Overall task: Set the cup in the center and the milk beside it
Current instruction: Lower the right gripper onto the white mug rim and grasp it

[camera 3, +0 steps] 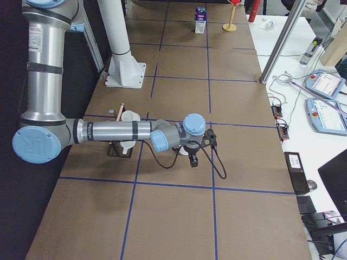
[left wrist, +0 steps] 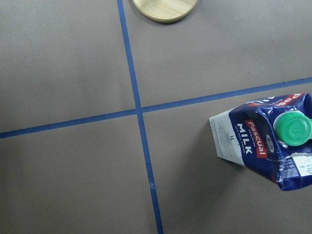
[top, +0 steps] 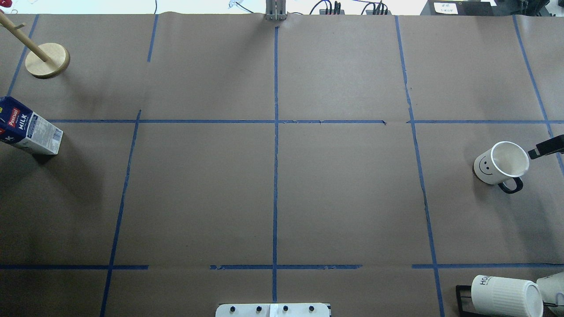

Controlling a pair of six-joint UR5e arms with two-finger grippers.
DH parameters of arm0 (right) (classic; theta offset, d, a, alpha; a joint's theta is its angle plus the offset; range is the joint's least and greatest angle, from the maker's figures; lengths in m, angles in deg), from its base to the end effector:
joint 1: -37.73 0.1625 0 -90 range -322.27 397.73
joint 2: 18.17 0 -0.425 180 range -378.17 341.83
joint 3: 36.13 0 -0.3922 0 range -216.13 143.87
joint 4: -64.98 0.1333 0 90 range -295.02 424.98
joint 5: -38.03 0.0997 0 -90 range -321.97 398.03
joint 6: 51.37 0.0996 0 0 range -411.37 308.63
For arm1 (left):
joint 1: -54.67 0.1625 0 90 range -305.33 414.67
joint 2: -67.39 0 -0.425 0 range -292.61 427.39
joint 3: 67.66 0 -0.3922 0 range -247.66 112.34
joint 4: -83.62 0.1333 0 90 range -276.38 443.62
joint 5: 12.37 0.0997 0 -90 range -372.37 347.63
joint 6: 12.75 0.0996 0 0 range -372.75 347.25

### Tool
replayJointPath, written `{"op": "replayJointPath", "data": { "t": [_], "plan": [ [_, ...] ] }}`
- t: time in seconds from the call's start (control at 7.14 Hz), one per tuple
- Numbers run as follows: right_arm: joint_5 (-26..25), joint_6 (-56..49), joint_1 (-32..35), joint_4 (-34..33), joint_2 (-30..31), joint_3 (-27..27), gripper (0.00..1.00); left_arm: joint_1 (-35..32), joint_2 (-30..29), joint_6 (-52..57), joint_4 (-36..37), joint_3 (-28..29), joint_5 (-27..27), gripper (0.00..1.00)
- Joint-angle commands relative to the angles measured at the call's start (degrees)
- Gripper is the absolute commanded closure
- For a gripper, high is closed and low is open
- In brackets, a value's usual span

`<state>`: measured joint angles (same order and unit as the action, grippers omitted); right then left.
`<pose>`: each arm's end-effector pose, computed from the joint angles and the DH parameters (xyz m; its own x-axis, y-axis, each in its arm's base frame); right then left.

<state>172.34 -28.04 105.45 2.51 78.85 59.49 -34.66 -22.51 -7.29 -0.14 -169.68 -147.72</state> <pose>-0.1158 -0.4508 0.6140 0.6357 -0.1815 0.7503 0.0965 0.9830 0.1560 -0.0567 -0.4898 0.5663 0.6976 0.1729 -0.6953 -0.0784 0.9830 0.1659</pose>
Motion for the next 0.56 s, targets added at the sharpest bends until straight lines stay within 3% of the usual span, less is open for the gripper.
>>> {"op": "replayJointPath", "data": {
  "t": [0.0,0.14,0.42],
  "plan": [
    [-1.86,2.07,-2.34,0.86,-1.21,-1.47,0.02,0.03,-0.01,-0.01,0.00,-0.02,0.00,0.00],
    [-1.86,2.42,-2.60,0.86,-3.31,-4.35,0.14,0.03,-0.01,-0.01,0.00,-0.02,0.00,0.00],
    [-1.59,5.06,-3.56,1.04,-4.21,-5.44,0.92,0.03,-0.01,-0.01,0.00,-0.28,-0.09,0.00]
  ]
}}
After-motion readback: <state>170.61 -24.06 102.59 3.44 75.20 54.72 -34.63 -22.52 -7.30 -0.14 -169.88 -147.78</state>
